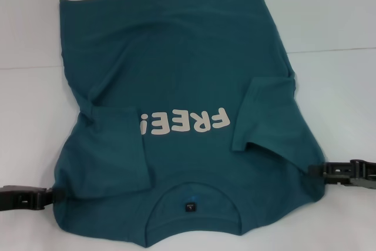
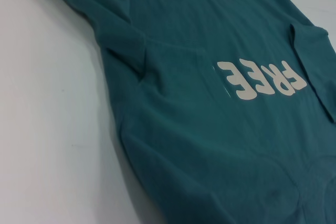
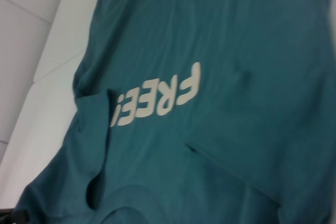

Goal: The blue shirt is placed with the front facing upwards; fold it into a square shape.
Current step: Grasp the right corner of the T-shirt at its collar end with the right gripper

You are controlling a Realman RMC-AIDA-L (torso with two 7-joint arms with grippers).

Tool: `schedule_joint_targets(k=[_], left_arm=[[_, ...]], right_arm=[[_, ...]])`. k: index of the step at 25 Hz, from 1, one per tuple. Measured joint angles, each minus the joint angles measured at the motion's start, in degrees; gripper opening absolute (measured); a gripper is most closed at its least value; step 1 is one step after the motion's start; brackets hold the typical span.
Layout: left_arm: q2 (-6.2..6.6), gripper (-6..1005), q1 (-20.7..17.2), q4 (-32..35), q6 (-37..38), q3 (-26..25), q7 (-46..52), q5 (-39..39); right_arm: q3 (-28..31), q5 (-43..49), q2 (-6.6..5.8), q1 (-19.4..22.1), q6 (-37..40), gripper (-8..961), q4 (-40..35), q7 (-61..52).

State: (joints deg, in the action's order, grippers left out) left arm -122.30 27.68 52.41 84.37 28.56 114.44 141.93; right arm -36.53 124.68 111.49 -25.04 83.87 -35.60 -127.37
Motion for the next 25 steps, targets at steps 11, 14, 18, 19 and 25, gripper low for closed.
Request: schedule_joint_targets(k=[11, 14, 18, 19, 25], left_arm=[[-0.22, 1, 0.09, -0.04, 0.0, 0.09, -0.1, 0.0], [-0.22, 1, 0.1, -0.04, 0.02, 0.09, -0.11, 0.0], [-0.23, 1, 0.18, -0.04, 0.07, 0.09, -0.18, 0.0], [-0.23, 1, 0.2, -0.03, 0.1, 0.09, -0.18, 0.0], [-0.23, 1, 0.5, -0.04, 0.17, 0.09, -0.24, 0.0]], right_arm=[[1.2, 0.34, -1.16, 2.44, -0.5, 776, 0.01, -0.3], [1.2, 0.71, -1.16, 2.54, -0.92, 777, 0.01, -0.32], [1.19, 0.91, -1.03, 2.55, -1.48, 777, 0.01, -0.33], [1.16, 0.92, -0.95, 2.54, -1.68, 777, 0.01, -0.33], [0.96, 0.92, -0.65, 2.11, -2.77, 777, 0.05, -0.33]])
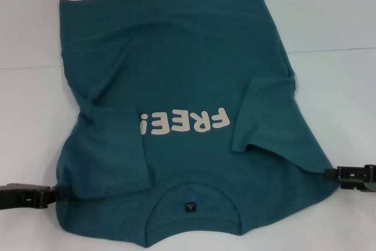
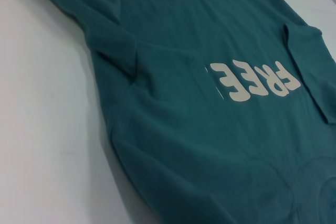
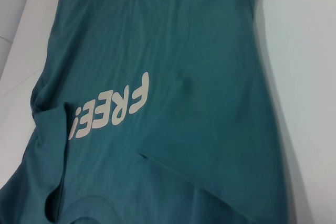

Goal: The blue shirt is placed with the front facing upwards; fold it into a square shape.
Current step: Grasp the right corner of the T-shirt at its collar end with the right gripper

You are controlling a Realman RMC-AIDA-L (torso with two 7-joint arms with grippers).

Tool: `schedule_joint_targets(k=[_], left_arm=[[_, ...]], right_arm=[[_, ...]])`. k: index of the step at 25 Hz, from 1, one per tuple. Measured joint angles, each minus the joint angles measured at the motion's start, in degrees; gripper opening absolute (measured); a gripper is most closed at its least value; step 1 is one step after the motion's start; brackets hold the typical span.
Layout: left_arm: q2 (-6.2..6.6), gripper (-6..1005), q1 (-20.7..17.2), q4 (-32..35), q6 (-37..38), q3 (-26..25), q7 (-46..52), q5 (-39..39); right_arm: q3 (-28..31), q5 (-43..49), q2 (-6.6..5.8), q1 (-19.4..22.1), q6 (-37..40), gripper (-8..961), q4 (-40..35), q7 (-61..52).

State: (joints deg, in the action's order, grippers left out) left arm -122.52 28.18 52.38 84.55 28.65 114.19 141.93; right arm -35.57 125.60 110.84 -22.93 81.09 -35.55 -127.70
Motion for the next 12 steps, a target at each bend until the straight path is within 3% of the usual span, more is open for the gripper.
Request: schedule_joint_targets(k=[12], left_arm=[[0.23, 1, 0.26, -0.33, -0.13, 0.0, -0.12, 0.0]], right_arm=[[-0.54, -0.01, 1.08, -0.81, -0.26, 777, 0.07, 0.14]])
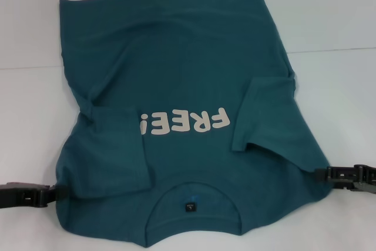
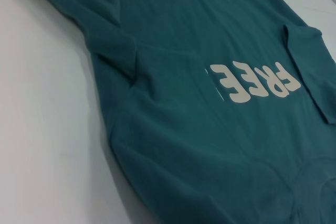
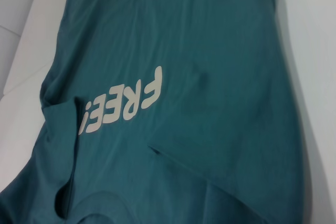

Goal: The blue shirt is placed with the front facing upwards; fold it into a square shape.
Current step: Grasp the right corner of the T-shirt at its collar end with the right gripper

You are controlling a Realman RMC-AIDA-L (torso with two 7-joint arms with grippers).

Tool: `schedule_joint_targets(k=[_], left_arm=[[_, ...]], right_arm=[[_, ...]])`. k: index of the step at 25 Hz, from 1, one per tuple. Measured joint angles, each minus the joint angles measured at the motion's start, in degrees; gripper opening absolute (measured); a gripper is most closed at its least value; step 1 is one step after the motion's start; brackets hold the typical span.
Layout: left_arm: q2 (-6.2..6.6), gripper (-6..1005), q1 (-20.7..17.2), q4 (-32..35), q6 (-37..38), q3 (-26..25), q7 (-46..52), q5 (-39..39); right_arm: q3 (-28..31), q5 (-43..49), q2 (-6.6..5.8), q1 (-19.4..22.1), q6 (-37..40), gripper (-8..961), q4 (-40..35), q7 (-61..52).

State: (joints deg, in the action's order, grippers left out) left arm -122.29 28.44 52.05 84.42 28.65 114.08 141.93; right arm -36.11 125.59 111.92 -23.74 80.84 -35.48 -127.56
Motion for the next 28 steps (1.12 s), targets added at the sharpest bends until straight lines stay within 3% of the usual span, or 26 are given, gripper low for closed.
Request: schedule_joint_targets(k=[11, 20, 28], left_arm=[[0.09, 1, 0.21, -0.21, -0.21, 0.0, -0.09, 0.0], [-0.05, 1, 0.31, -0.3, -0.22, 0.0, -0.19, 0.0], [0.0, 1, 0.36, -1.54, -0.7, 0.0, -0.47, 0.0]], right_arm=[[0.45, -0.16, 0.08, -0.28, 0.92, 776, -0.12, 0.36], [0.51, -0.88, 1.35, -2.63, 2.51, 776, -0.12, 2.52], [1.43, -0.97, 0.35, -0.85, 2.12, 776, -0.12, 2.41]])
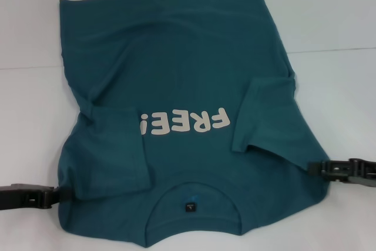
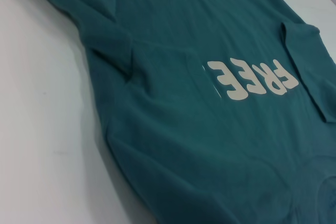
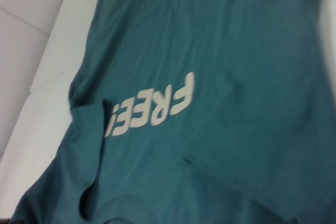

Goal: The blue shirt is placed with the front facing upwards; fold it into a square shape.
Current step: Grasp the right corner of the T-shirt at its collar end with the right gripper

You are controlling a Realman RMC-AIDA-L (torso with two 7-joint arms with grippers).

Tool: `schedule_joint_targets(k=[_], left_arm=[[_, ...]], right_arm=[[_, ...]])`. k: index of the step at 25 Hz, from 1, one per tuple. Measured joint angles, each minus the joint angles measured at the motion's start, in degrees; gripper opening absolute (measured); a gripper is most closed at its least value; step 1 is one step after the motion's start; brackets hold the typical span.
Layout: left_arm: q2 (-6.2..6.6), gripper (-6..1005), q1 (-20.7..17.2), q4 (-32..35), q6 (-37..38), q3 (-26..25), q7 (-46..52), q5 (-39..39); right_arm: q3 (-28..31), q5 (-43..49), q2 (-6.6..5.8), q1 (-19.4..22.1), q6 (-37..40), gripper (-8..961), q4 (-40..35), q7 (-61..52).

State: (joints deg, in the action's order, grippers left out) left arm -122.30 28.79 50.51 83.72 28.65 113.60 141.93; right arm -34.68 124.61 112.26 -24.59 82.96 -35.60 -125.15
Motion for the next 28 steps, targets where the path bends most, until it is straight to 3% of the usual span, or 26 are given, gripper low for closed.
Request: schedule_joint_targets(k=[9, 14, 21, 28], left_arm=[[-0.03, 2, 0.45, -0.24, -0.14, 0.0, -0.24, 0.0], [-0.14, 1, 0.82, -0.24, -0.14, 0.0, -0.25, 0.0], [-0.08, 1, 1.01, -0.24, -0.14, 0.0, -0.33, 0.0], [0.05, 2, 1.07, -0.24, -0.21, 0.0, -0.33, 0.0]], right_arm=[[2.61, 0.39, -1.81, 2.6, 0.5, 776, 0.02, -0.15], [2.66, 1.29, -1.75, 2.77, -0.51, 777, 0.48, -0.27], [2.27, 2.58, -0.49, 1.65, -2.05, 776, 0.61, -0.36], [2.17, 2.65, -0.18, 0.66, -2.57, 777, 0.7, -0.38]])
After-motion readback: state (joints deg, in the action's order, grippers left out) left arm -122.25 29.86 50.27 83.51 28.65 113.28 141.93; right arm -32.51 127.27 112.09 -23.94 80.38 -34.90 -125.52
